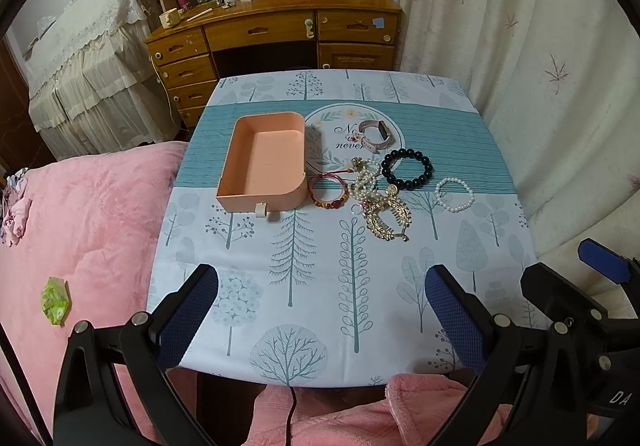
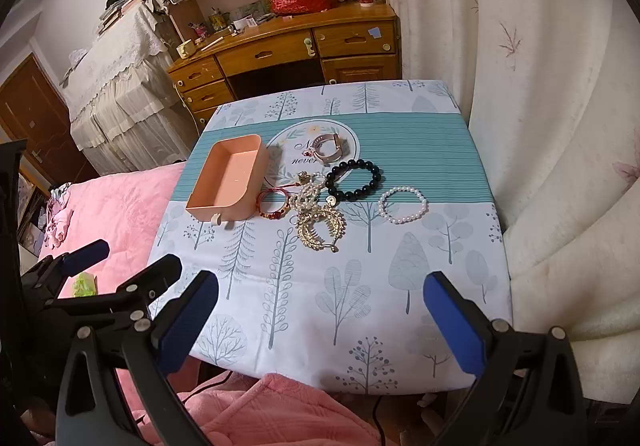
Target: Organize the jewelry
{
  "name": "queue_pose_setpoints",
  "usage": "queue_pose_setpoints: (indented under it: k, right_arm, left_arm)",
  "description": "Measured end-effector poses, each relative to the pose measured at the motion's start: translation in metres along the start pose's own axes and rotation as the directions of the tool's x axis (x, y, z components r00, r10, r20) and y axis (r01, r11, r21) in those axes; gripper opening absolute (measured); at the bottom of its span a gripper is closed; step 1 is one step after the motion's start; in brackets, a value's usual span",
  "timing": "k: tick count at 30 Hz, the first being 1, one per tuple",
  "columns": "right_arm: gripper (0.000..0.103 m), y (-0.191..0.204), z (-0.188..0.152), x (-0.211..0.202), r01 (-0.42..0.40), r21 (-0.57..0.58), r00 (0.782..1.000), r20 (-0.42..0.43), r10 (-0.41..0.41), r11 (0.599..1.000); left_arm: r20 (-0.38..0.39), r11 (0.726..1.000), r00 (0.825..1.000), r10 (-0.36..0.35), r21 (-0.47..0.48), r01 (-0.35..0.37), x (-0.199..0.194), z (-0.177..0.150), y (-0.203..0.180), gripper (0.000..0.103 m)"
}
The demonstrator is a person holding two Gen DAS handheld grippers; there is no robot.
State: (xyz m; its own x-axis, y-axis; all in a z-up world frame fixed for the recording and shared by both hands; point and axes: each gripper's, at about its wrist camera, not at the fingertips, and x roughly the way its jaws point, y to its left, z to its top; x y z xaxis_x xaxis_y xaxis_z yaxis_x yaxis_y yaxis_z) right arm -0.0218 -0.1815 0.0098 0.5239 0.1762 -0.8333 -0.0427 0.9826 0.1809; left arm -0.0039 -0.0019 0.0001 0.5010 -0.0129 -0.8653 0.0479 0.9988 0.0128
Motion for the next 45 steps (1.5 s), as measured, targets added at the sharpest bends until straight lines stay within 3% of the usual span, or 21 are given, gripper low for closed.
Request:
queue_pose_setpoints:
  k: [13,19,22,25,30,39,43,45]
  right_arm:
    - [0.103,0.004,0.001,0.006,-0.013,-0.014,1.000,-0.003,0.013,1.000]
    - [0.103,0.003,0.003,0.009,-0.003,-0.022,0.999,0.052,0.004,1.000]
    - [0.103,0.004,0.006,0.013,0.023,-0.016,0.995,0.094,-0.021,1.000]
    - [0.103,0.004,0.010,0.018,0.098,-0.008,0.985,0.142,-0.096,0.995]
    - [0.103,0.006,0.013,0.035,0.273,-0.041,0.954,0.145,-0.264,0.961]
    - [0.098,-0.008,-0.008,0.063,0.455,-0.145,0.890,0.078,-0.448,0.879]
    - [0.095,-0.013,-0.011,0.072,0.437,-0.211,0.899,0.085,-0.429,0.874]
    - [0.092,-0.012,-0.011,0.082,0.414,-0.280,0.910,0.099,-0.403,0.866]
  left_arm:
    - [-0.013,1.000,1.000,-0.005,-0.013,0.005,0.007,0.003,0.001,0.102]
    - [-0.035,0.999,0.999,-0.041,0.007,0.042,0.015,0.004,0.009,0.102]
    - [-0.044,0.997,0.996,-0.073,0.018,0.074,0.022,0.009,0.017,0.102]
    - [-0.060,0.995,0.994,-0.089,0.045,0.091,0.035,0.014,0.025,0.102]
    - [-0.152,0.976,0.966,-0.209,0.021,0.215,0.070,0.026,0.039,0.102]
    - [-0.295,0.958,0.918,-0.265,0.026,0.285,0.123,0.027,0.029,0.102]
    - [-0.331,0.953,0.900,-0.282,0.014,0.303,0.139,0.032,0.011,0.093]
    - [-0.355,0.962,0.899,-0.257,-0.002,0.275,0.152,0.033,-0.002,0.090]
